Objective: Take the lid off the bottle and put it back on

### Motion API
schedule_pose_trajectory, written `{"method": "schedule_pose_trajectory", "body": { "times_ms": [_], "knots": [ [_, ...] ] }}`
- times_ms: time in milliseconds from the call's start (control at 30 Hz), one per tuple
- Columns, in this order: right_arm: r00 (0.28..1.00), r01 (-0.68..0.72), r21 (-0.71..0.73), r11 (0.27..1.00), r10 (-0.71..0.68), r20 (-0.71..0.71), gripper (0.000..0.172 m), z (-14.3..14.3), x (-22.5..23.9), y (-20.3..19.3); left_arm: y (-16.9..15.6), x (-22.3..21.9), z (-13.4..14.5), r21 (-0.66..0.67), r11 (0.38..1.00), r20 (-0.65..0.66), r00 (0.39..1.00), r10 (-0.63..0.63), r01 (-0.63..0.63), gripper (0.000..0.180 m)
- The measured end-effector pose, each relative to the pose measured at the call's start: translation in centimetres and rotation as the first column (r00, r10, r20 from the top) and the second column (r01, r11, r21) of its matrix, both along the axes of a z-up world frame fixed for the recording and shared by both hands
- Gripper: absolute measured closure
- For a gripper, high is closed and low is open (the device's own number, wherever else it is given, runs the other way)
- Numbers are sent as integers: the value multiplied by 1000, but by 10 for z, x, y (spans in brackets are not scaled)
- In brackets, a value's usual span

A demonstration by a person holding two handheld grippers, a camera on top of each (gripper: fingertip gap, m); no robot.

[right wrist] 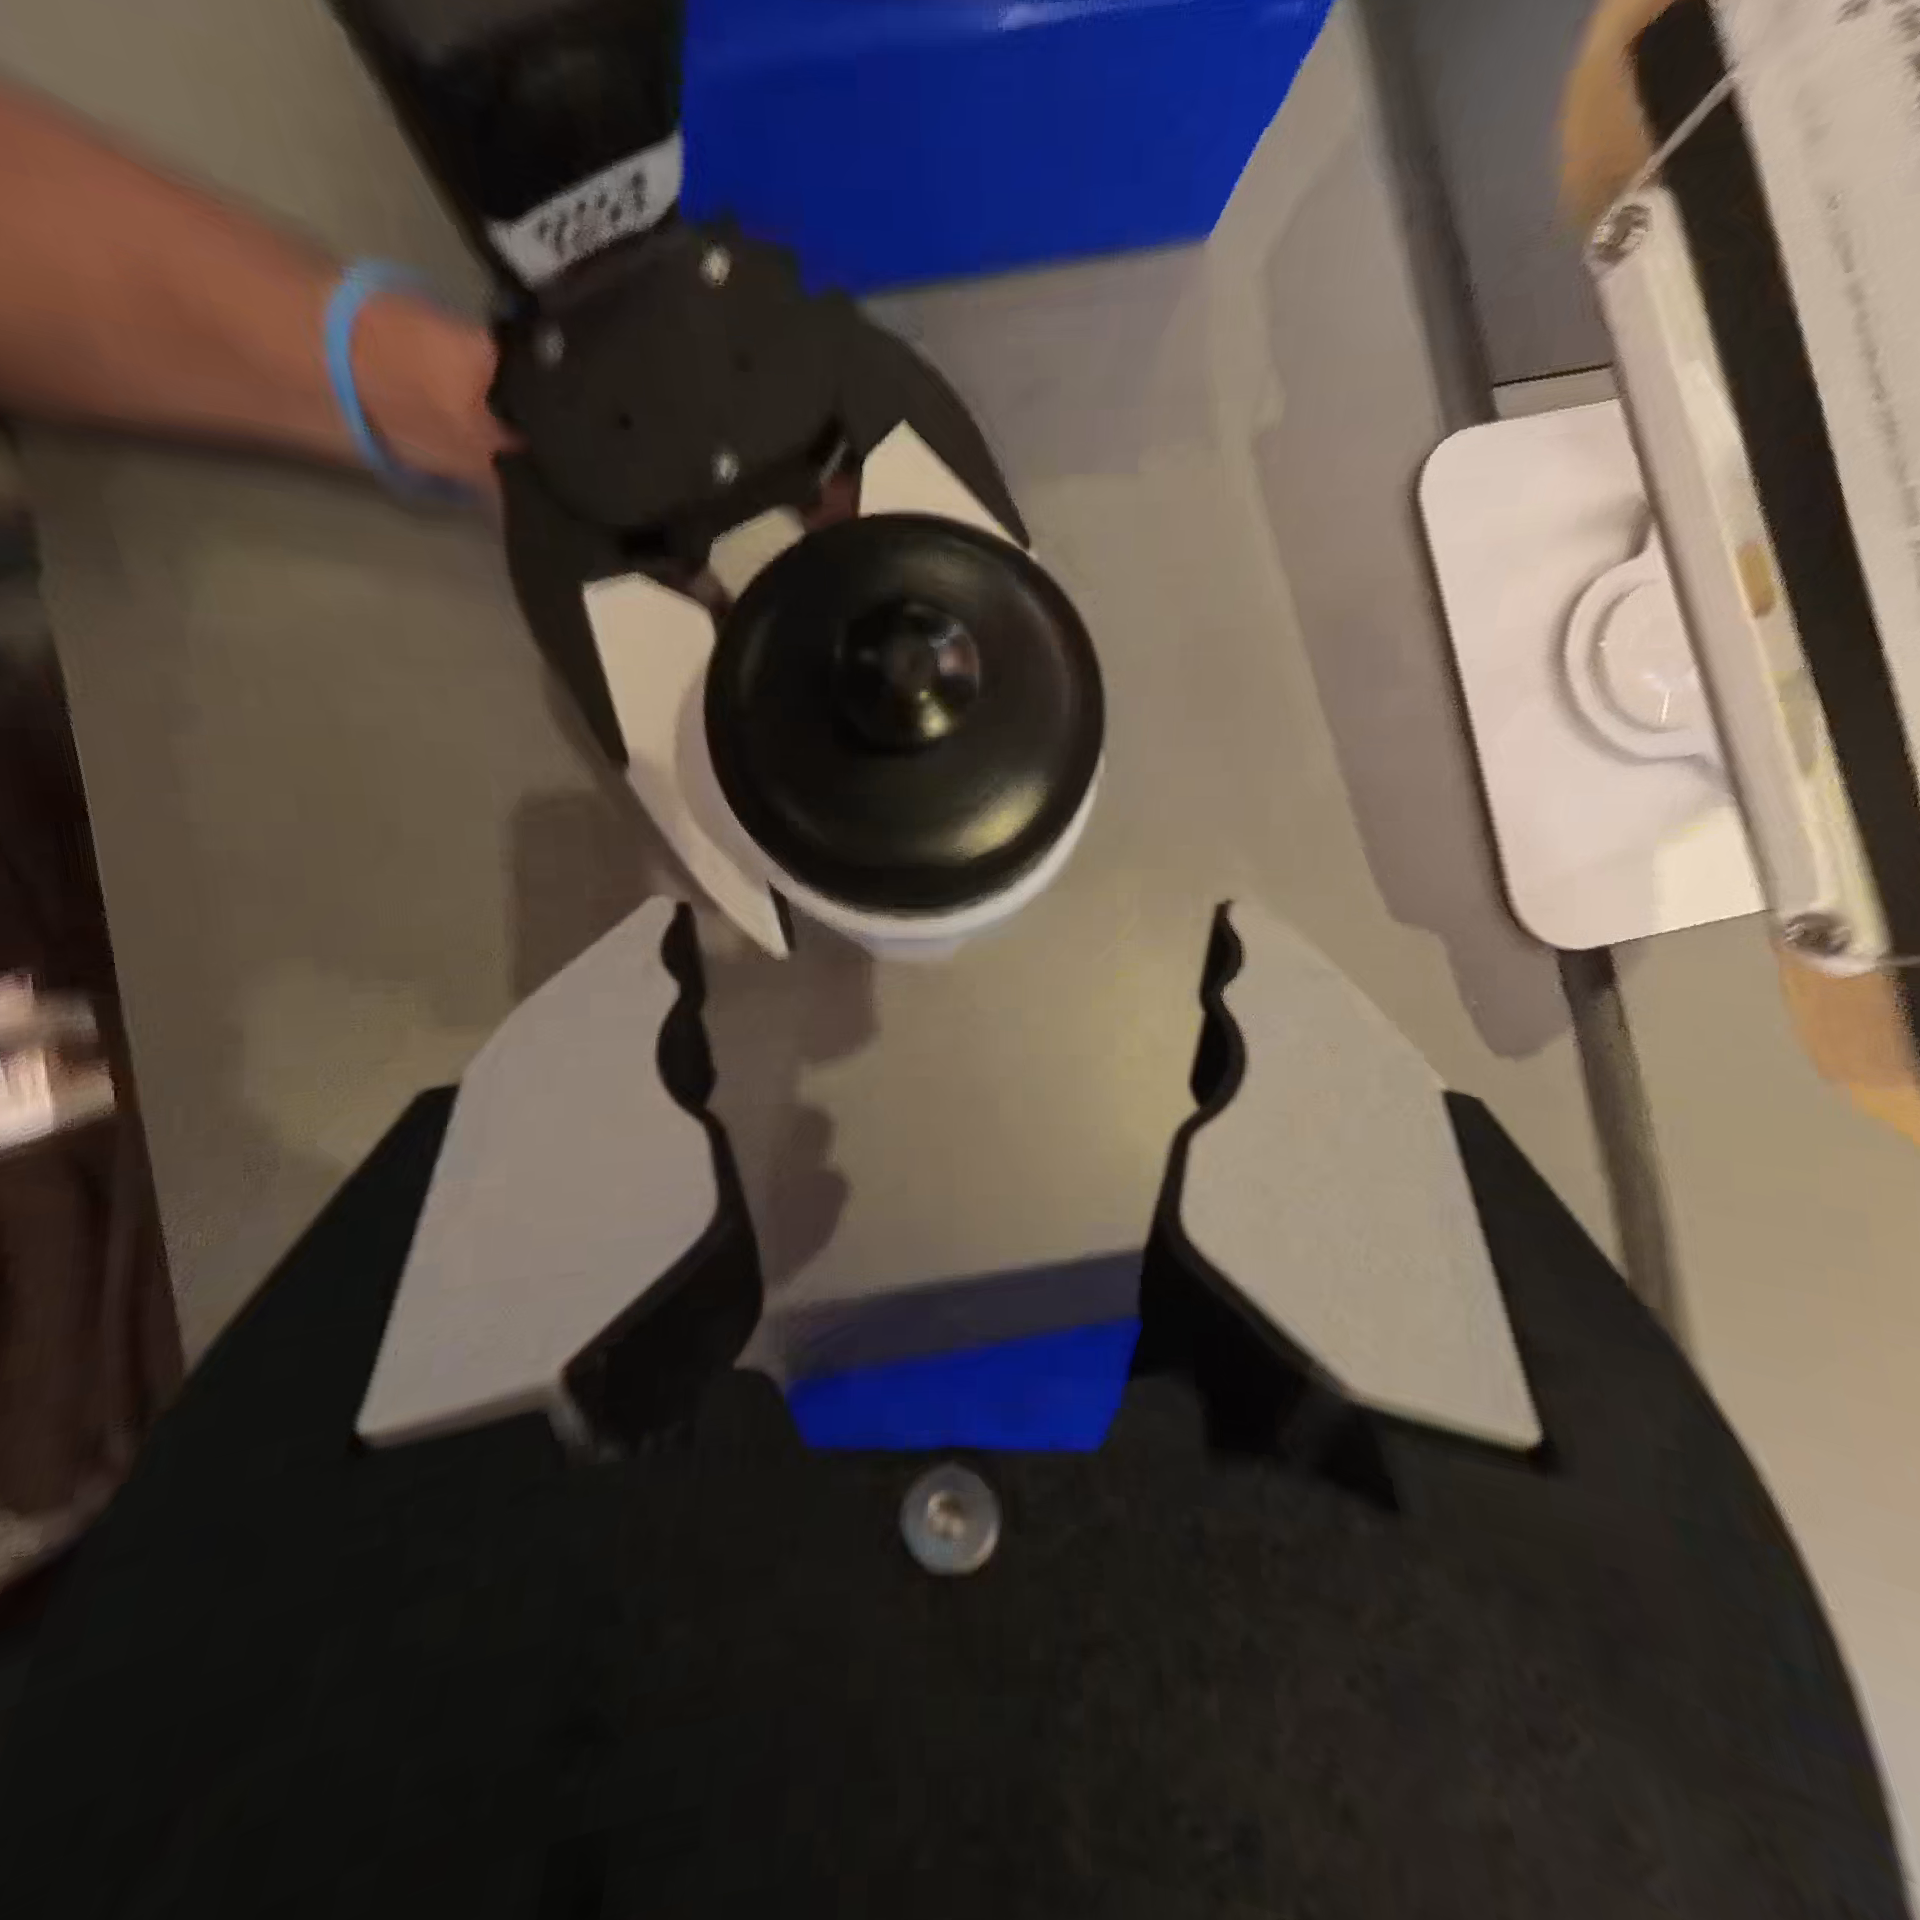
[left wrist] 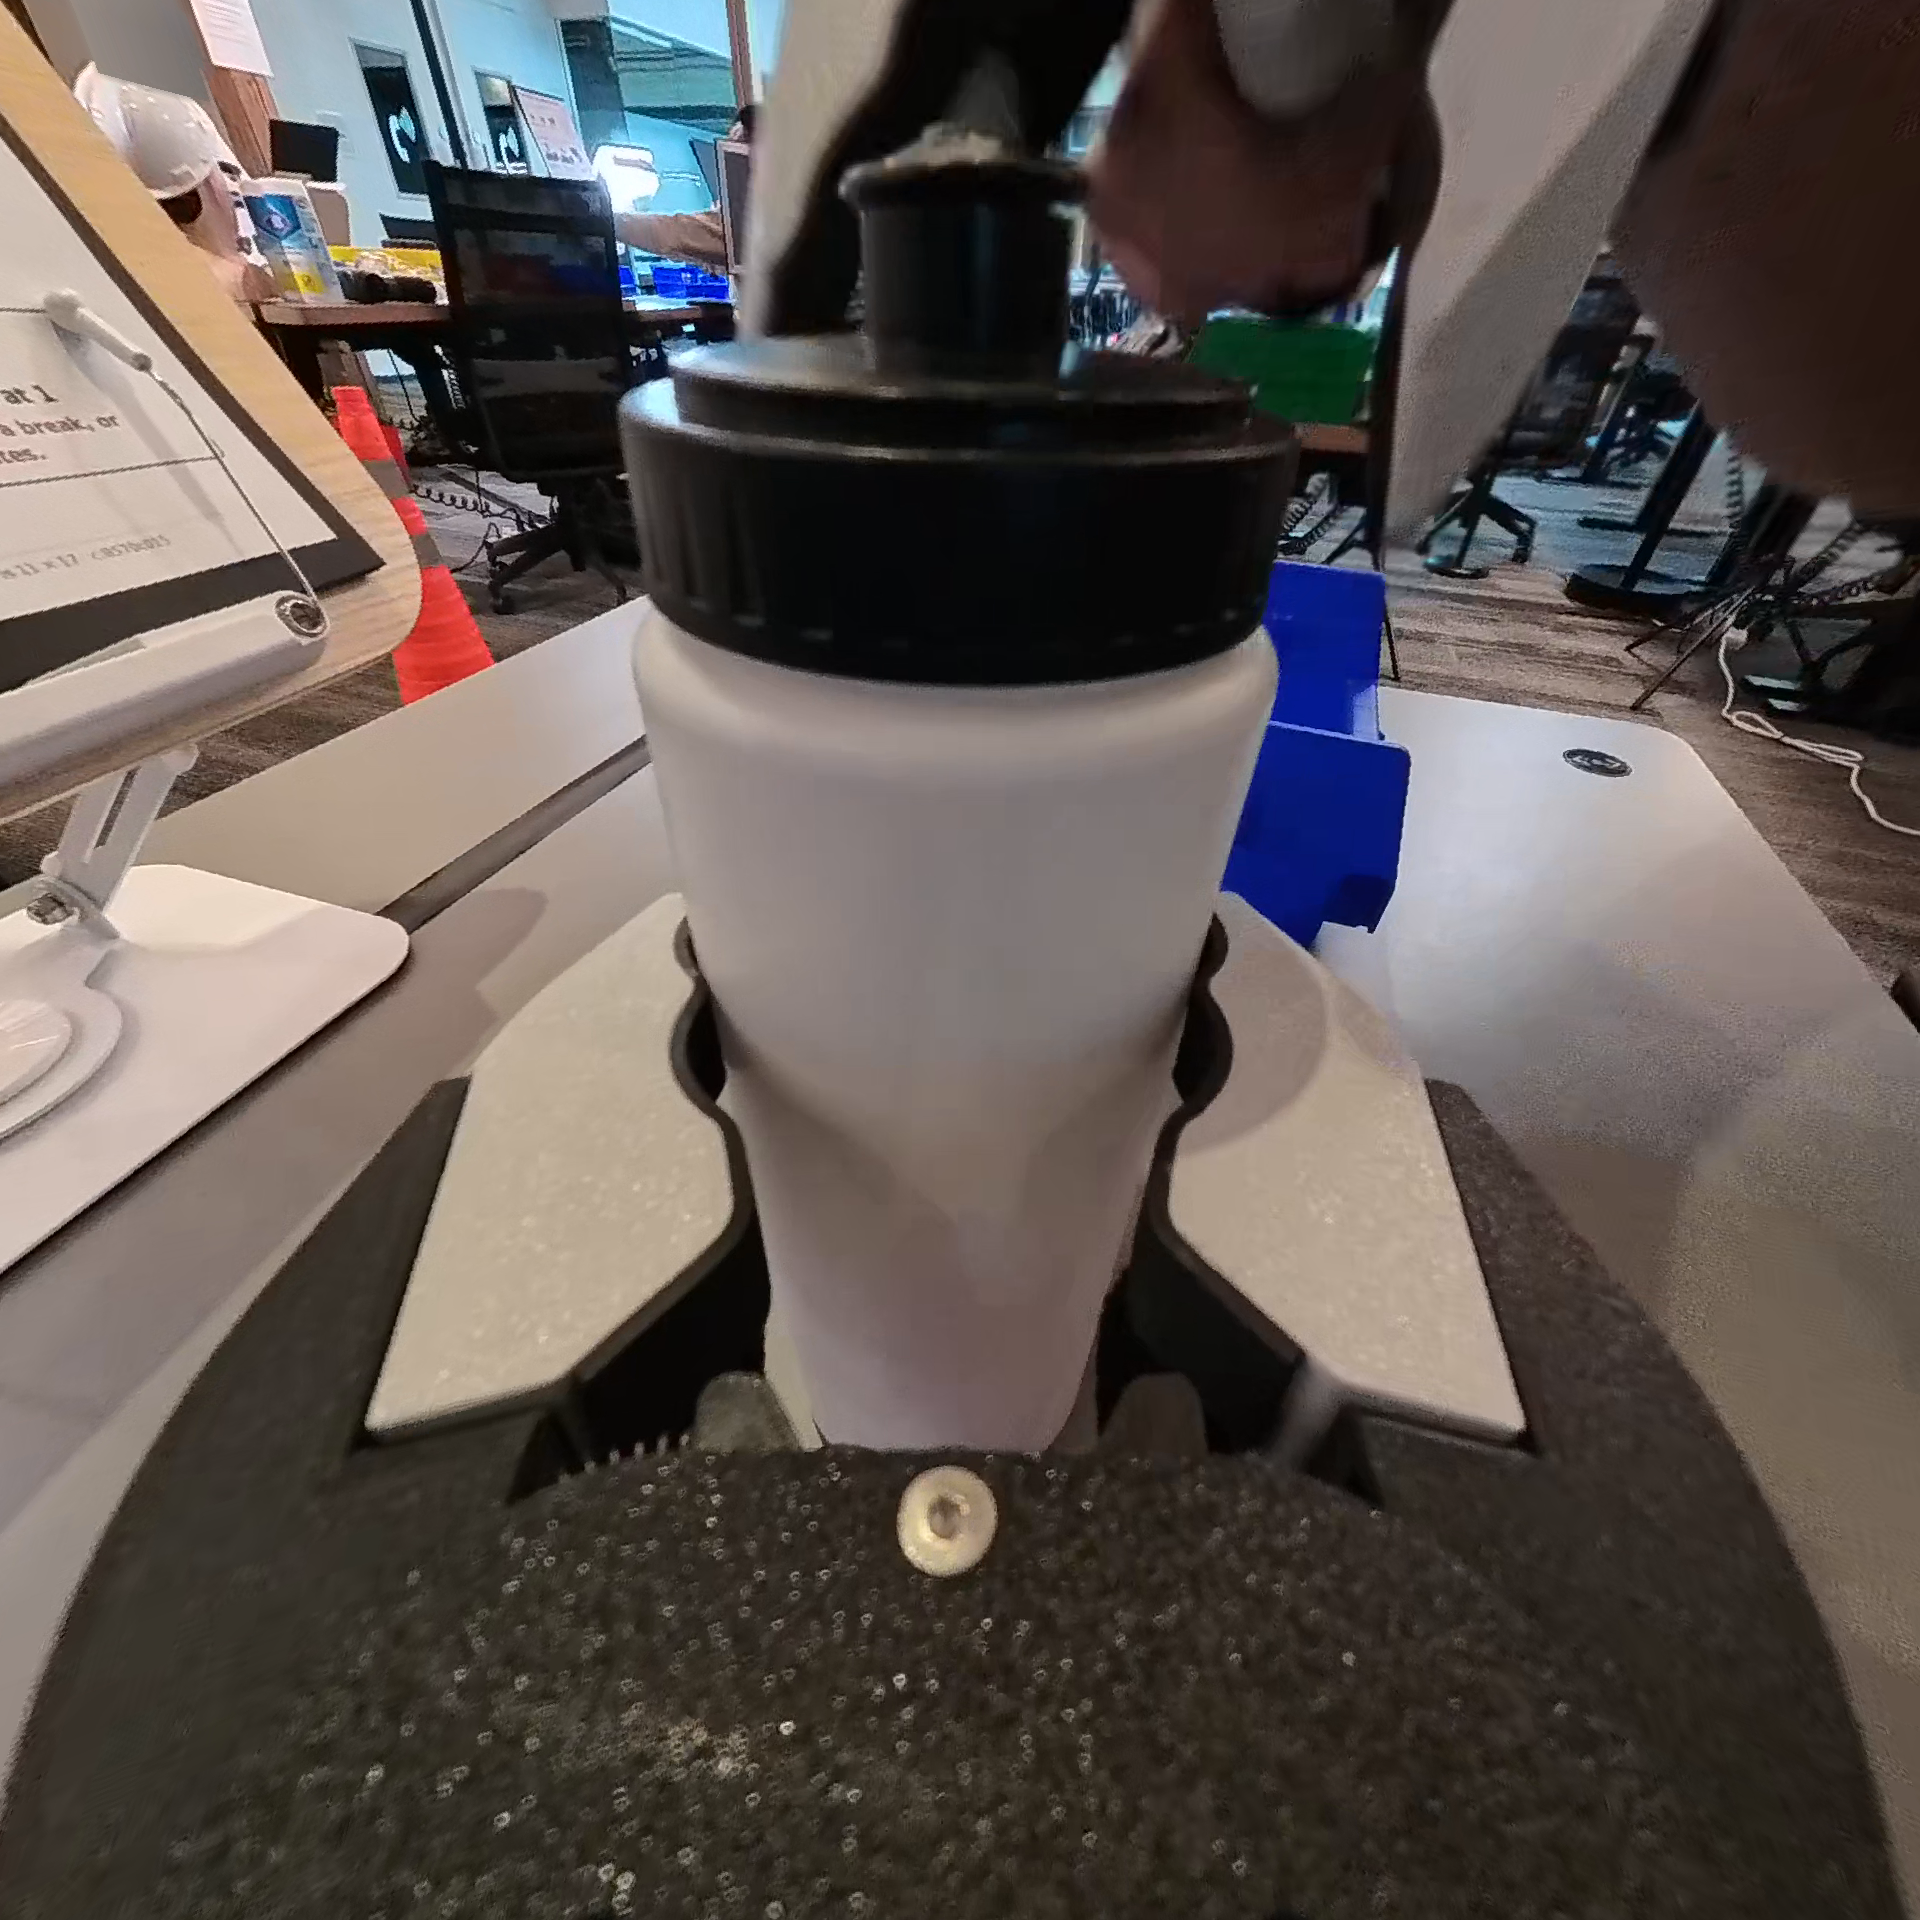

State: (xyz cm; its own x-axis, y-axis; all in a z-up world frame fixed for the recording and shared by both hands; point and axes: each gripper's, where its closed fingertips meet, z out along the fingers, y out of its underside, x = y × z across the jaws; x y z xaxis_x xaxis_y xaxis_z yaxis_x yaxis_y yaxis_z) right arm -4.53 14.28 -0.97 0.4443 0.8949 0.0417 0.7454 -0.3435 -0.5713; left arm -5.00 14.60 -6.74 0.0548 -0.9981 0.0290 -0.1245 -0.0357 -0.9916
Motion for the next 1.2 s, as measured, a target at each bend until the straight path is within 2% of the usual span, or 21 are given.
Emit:
{"method": "schedule_pose_trajectory", "body": {
  "times_ms": [67, 100, 167, 300, 467, 533, 667, 800, 967, 1067, 1200],
  "knots": [
    [981, -165, 17, 986, 163, 108, 80, 15, 7, 2, 0, 0, 0, 0, 1000, 0, 1000, -2, 2, 94],
    [952, -268, 17, 963, 262, 156, 77, 21, 6, 0, 0, 0, 0, -1, 1000, 0, 1000, -4, 4, 94],
    [880, -422, 6, 907, 407, 244, 84, 27, 1, -1, 0, 0, 0, -6, 1000, 0, 1000, -7, 7, 94],
    [738, -540, -109, 835, 532, 415, 93, 18, -4, 2, 0, 1, 0, -11, 1000, 4, 1000, -16, 16, 94],
    [704, -567, -175, 805, 584, 404, 98, 11, -25, -1, 0, 2, -1, -5, 1000, -1, 1000, -15, 15, 94],
    [684, -581, -152, 800, 581, 440, 111, 11, -23, 4, -1, 3, -1, -2, 1000, -2, 1000, -18, 18, 94],
    [686, -578, -148, 802, 576, 445, 109, 11, -23, 4, -1, 3, -1, -2, 1000, -5, 1000, -15, 15, 94],
    [679, -557, -140, 819, 545, 492, 92, 10, -22, 12, -1, 3, -1, 1, 1000, -8, 1000, -16, 16, 94],
    [682, -523, -237, 819, 569, 459, 104, 4, -20, 7, 0, 3, -1, -8, 1000, -5, 1000, -17, 17, 94],
    [716, -463, -254, 849, 527, 458, 104, 4, -20, 7, 1, 2, -2, -14, 1000, -6, 1000, -13, 13, 94],
    [782, -272, -272, 923, 377, 496, 104, 5, -19, 5, 0, 2, -2, -12, 1000, -13, 1000, -14, 14, 94]
  ]
}}
